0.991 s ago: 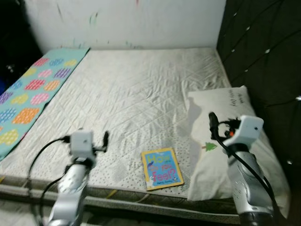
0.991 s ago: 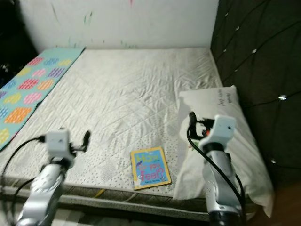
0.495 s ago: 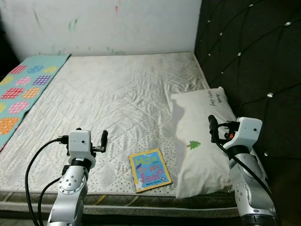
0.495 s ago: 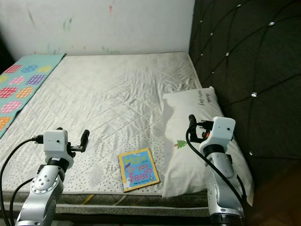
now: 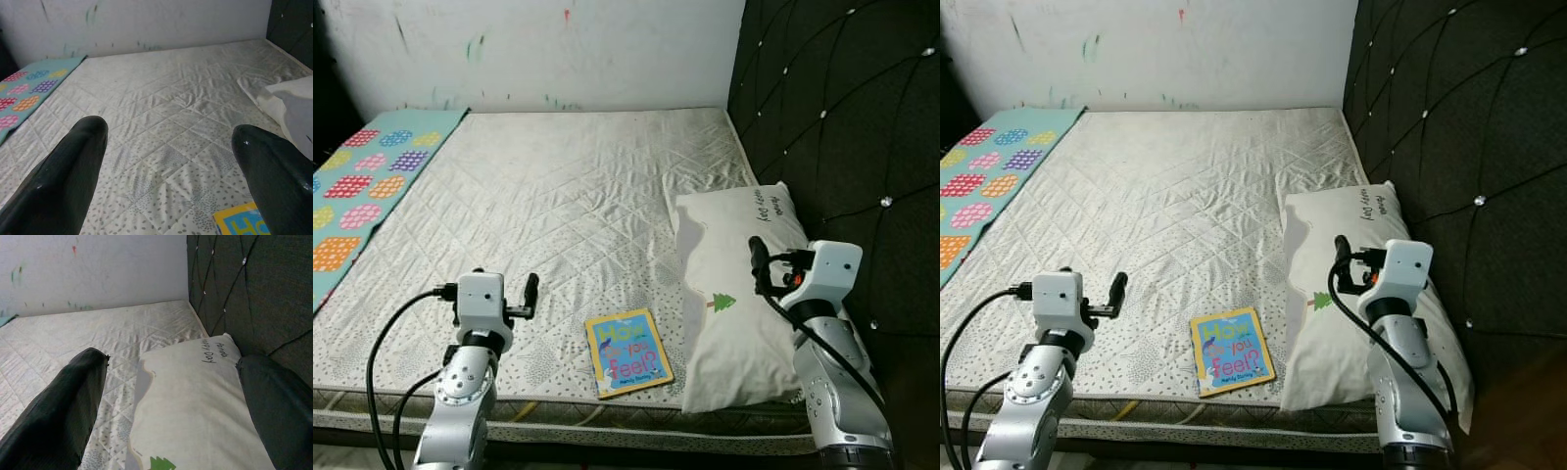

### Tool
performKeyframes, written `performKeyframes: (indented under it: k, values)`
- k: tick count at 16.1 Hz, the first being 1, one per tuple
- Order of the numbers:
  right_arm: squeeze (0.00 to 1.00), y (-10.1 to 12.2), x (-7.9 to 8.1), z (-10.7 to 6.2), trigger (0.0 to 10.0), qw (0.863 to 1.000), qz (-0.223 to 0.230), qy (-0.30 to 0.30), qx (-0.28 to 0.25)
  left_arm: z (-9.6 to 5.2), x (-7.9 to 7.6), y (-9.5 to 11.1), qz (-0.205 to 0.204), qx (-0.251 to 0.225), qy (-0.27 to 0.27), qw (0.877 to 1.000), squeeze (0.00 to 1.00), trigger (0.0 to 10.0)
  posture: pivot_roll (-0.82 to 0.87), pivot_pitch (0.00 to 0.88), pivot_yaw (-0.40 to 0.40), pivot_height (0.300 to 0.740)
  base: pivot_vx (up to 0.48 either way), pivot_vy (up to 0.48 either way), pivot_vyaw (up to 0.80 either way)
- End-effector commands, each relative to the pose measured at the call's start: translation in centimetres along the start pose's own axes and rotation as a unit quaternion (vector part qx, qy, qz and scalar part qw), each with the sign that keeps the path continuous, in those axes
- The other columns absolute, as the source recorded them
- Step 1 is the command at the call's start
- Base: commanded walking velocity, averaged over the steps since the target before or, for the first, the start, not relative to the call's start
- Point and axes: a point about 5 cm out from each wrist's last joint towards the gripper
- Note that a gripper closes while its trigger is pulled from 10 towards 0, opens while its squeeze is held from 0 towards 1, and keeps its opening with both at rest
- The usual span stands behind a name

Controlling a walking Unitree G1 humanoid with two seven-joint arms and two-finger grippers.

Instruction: Clean up the room

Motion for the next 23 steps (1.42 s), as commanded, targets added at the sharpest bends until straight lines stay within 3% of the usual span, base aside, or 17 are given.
performKeyframes:
  k: [1, 5, 11, 23]
  values:
    - [0.0, 0.28, 0.4, 0.25, 10.0, 1.0, 0.004, 0.005, -0.005, -0.09, 0.34, 0.22, 0.002, -0.004, 0.002, 1.0, 0.0, 10.0, -0.08, 0.0, 0.061, 0.74, 0.0, 0.0, 0.0]
    - [0.0, -0.06, 0.54, 0.18, 10.0, 1.0, 0.014, -0.001, 0.004, -0.16, 0.35, 0.23, 0.003, -0.002, 0.001, 1.0, 0.0, 10.0, -0.08, 0.0, 0.063, 0.74, 0.0, 0.0, 0.0]
    - [0.0, -0.13, 0.51, 0.17, 10.0, 1.0, 0.012, 0.001, 0.005, -0.18, 0.26, 0.31, 0.0, -0.003, 0.002, 1.0, 0.0, 10.0, -0.08, 0.0, 0.062, 0.74, 0.0, 0.0, -0.71]
    - [0.0, -0.31, 1.03, -0.01, 10.0, 1.0, 0.015, 0.018, 0.007, -0.24, 0.14, 0.4, -0.001, 0.001, 0.003, 1.0, 0.0, 10.0, -0.07, 0.0, 0.061, 0.74, 0.0, 0.0, 0.0]
Point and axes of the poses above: a point about 5 cm out from each wrist's last joint towards the gripper, its own z axis pointing out of the wrist towards the gripper, its own y axis along the axis of the wrist's last joint, x = y × z, and after that the axes turned 15 degrees about z, right-handed
